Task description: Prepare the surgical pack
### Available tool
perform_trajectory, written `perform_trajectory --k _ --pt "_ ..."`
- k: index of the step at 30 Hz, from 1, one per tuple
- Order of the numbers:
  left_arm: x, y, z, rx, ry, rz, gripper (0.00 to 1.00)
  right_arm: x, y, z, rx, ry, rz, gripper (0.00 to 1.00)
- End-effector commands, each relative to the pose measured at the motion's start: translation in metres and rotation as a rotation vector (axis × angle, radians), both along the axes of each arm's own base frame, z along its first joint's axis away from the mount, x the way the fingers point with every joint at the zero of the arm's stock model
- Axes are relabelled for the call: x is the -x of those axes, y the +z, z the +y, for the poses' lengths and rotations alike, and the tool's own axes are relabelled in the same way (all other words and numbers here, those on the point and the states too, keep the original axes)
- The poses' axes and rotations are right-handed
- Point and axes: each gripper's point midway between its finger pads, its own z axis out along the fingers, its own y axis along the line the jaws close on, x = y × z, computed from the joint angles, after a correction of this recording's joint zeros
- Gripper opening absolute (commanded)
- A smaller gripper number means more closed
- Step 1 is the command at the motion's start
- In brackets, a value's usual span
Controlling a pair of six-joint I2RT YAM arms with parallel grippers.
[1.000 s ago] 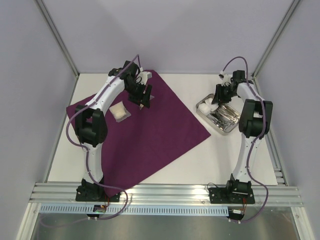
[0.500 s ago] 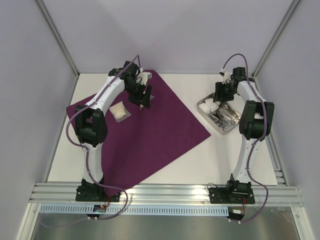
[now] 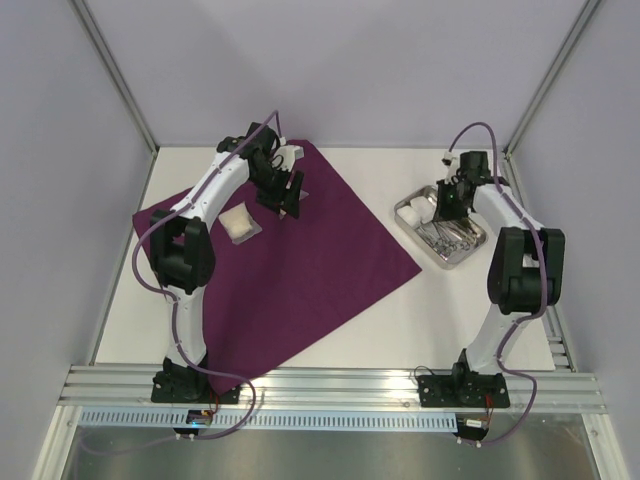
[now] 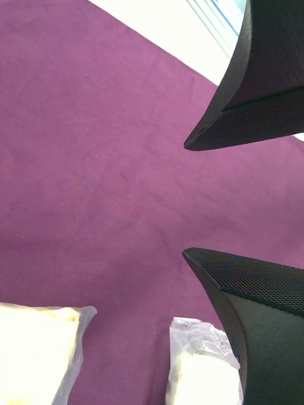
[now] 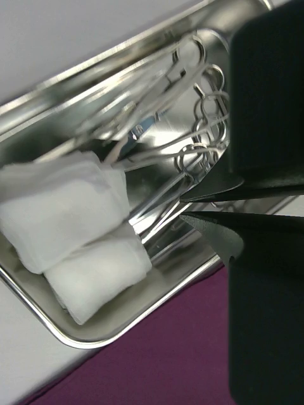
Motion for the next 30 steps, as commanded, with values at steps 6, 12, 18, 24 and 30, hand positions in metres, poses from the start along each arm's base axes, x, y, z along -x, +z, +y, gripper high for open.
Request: perform_trajectory --k 6,12,18,24,30 --pt "-0.013 0.014 0.019 -0.106 0.0 -0.121 0.72 -0.004 -0.008 0.037 0.038 -0.095 -0.028 0.1" --pt "-0.044 0.006 0.111 -0.283 0.238 -0.2 0.73 -0.003 0.023 0.025 0.094 -0.169 -0.144 0.22" --pt "-0.046 -0.034 0.17 -0.4 0.306 -0.13 0.83 0.008 0.03 0.026 0.101 -0.161 -0.145 0.25" --pt "-0.046 -0.077 0.161 -0.361 0.248 -0.045 0.8 0.016 0.033 0.03 0.095 -0.145 -0.143 0.26" --pt "-0.056 -0.098 0.174 -0.402 0.262 -0.02 0.68 0.023 0.043 0.035 0.083 -0.128 -0.155 0.26"
